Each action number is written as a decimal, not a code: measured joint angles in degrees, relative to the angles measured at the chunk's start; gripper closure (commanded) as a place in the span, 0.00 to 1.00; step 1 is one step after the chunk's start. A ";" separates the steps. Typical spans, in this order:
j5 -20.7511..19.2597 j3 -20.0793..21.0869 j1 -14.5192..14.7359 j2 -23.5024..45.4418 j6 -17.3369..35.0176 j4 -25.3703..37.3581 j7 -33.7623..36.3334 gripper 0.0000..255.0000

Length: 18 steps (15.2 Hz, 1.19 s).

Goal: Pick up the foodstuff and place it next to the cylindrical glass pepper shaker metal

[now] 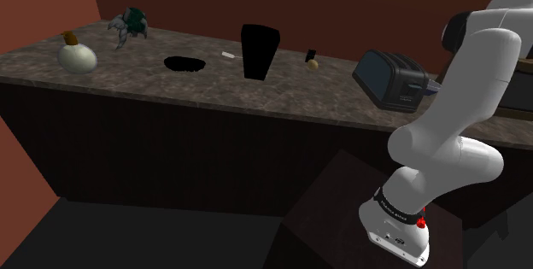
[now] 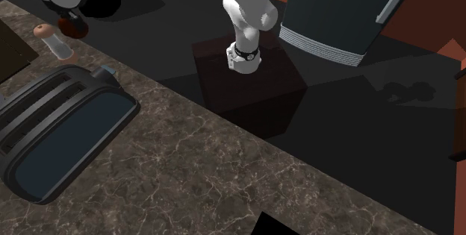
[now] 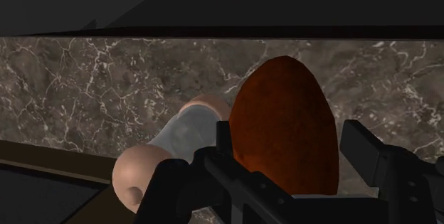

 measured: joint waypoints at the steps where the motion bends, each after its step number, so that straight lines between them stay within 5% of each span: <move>1: 0.13 0.12 0.02 0.29 0.53 -0.32 0.15 1.00; 18: 2.57 1.94 -0.95 4.57 11.76 -8.09 0.53 1.00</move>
